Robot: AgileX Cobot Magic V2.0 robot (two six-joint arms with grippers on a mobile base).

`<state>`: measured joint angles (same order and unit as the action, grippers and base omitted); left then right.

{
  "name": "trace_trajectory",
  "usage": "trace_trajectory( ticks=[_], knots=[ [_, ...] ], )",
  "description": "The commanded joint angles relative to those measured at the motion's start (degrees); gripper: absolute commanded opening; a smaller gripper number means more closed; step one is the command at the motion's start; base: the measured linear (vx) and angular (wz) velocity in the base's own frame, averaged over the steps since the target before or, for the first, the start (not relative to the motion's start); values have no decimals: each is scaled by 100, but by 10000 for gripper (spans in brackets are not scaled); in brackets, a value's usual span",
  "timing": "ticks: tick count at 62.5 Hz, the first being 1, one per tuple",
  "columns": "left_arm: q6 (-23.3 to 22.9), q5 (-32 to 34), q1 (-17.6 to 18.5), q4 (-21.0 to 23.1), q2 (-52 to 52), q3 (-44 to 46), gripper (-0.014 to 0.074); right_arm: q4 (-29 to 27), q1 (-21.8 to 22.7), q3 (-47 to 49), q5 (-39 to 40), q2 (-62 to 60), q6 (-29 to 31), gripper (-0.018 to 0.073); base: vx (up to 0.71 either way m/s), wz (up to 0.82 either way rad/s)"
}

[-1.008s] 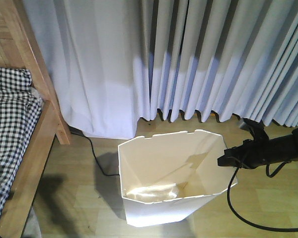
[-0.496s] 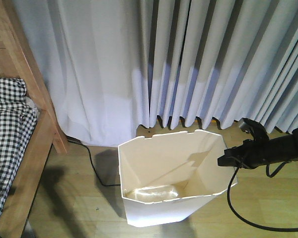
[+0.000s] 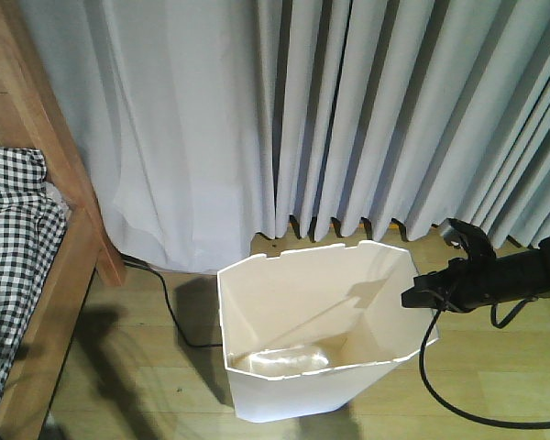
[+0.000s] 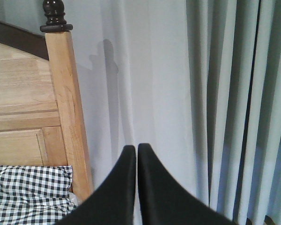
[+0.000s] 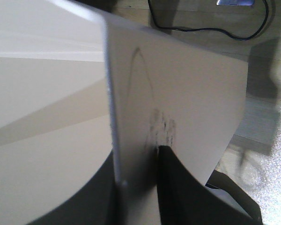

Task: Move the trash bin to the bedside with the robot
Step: 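Carry the bin with the right gripper toward the bed's headboard, then lower the bin to the floor beside the bed with right gripper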

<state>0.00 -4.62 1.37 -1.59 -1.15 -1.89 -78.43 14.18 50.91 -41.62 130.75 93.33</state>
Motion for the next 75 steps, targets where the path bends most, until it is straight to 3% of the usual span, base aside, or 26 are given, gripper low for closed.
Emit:
trace_trajectory(
  ticks=[1, 16, 30, 38, 54, 75],
  knots=[
    [-79, 425, 18, 59, -42, -68, -6, -381, 2, 67, -1378, -409, -6, -2, 0, 0],
    [-79, 425, 18, 59, -42, -68, -6, -224, 8, 72, -1338, -409, -52, -2, 0, 0],
    [-79, 425, 18, 59, -42, -68, -6, -415, 21, 187, -901, -198, -204, -1, 0, 0],
    [-79, 425, 18, 59, -42, -68, -6, -220, 21, 432, -359, 31, -471, -1, 0, 0],
    [-79, 425, 18, 59, -42, -68, -6, 722, 21, 1702, -85, 1134, -1358, -1, 0, 0],
    [-79, 425, 18, 59, -42, -68, -6, 1311, 6, 3792, -484, 2944, -2268, 3, 0, 0]
  ],
)
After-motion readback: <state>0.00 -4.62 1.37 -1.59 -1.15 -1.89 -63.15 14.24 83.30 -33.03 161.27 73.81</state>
